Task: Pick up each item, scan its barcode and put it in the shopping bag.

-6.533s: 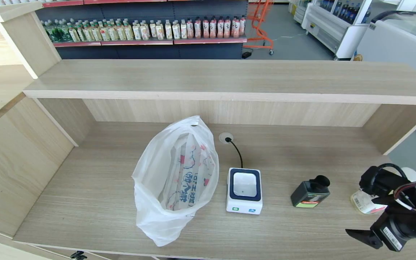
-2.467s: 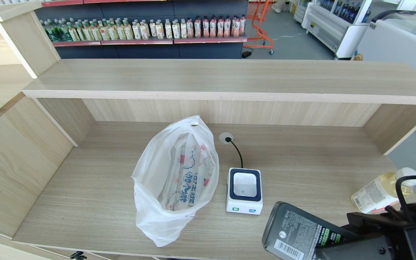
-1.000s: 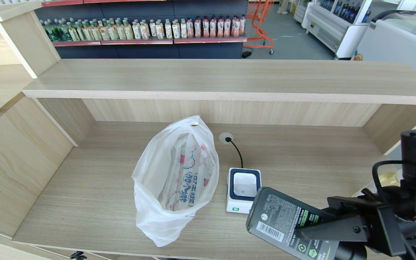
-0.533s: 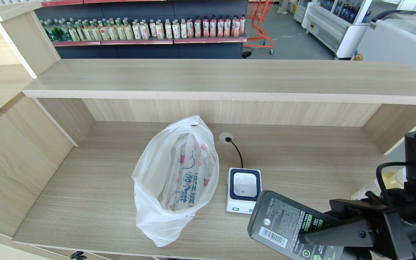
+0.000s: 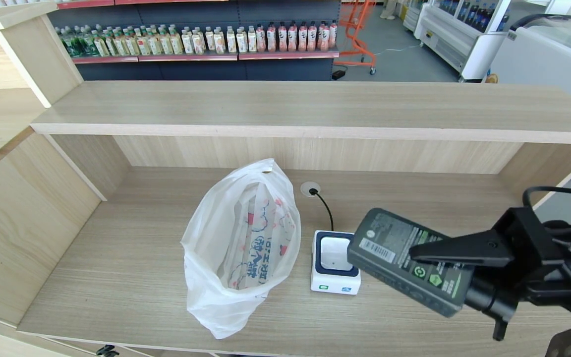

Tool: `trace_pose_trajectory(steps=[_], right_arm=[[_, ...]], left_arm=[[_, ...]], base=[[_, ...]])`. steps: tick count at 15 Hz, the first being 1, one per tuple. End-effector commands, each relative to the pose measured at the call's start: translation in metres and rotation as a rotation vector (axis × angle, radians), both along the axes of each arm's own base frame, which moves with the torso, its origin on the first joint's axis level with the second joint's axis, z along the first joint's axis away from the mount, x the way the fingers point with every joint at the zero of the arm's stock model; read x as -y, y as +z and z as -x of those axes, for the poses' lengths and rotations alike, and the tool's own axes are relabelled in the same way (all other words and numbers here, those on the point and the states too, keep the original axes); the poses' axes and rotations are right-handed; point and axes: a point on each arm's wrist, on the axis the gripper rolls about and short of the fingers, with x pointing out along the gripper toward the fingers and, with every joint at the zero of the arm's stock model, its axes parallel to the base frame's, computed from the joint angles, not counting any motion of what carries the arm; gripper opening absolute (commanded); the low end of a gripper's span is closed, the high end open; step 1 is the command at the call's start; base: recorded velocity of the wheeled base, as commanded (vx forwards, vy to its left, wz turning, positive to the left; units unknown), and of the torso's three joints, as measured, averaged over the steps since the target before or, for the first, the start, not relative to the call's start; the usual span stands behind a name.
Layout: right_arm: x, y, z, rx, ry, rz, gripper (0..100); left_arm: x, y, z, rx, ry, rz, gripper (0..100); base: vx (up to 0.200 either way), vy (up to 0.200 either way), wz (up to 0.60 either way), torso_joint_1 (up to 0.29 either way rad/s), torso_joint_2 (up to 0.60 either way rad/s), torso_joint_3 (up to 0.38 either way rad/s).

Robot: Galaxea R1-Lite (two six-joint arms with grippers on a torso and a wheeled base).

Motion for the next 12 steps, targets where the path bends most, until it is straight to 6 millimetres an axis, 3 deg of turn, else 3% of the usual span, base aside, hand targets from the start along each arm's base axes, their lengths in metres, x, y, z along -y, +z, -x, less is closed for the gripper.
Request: trace_pose_trajectory(steps=[1, 2, 3, 4, 5, 7, 8, 11, 12], right_arm=[[0.037, 0.021, 0.007, -0.235, -0.333, -0.117, 0], [0.050, 0.016, 0.015, -0.383, -0.399, -0.177, 0], [0.067, -0.001, 0.024, -0.534, -0.415, -0.213, 0], [0.081, -0.010, 0.028, -0.603, -0.446, -0.243, 0], [0.095, -0.011, 0.032, -0.697, -0.539, -0.305, 0], [0.101, -0.007, 0.034, -1.059, -0.617, -0.470, 0], [0.096, -0.004, 0.030, -1.317, -0.716, -0.625, 0], [0.046, 0.003, 0.021, -2.020, -0.710, -0.921, 0], [0.025, 0.002, 0.012, -2.169, -0.747, -1.005, 0]], left_arm=[[0.000, 0.000, 0.000, -0.001, 0.001, 0.000, 100], [0.000, 0.000, 0.000, 0.000, 0.001, 0.000, 100], [0.000, 0.000, 0.000, -0.001, 0.001, 0.000, 100], [0.000, 0.000, 0.000, -0.001, 0.001, 0.000, 100], [0.000, 0.000, 0.000, -0.001, 0.001, 0.000, 100], [0.000, 0.000, 0.000, -0.001, 0.001, 0.000, 100], [0.000, 0.000, 0.000, -0.001, 0.001, 0.000, 100], [0.000, 0.000, 0.000, -0.001, 0.001, 0.000, 100], [0.000, 0.000, 0.000, -0.001, 0.001, 0.000, 100]], base=[[0.000, 0.000, 0.00, 0.000, 0.00, 0.000], [0.000, 0.000, 0.00, 0.000, 0.00, 0.000], [0.000, 0.000, 0.00, 0.000, 0.00, 0.000], [0.000, 0.000, 0.00, 0.000, 0.00, 0.000], [0.000, 0.000, 0.00, 0.000, 0.00, 0.000], [0.000, 0.000, 0.00, 0.000, 0.00, 0.000], [0.000, 0.000, 0.00, 0.000, 0.00, 0.000], [0.000, 0.000, 0.00, 0.000, 0.00, 0.000], [0.000, 0.000, 0.00, 0.000, 0.00, 0.000]])
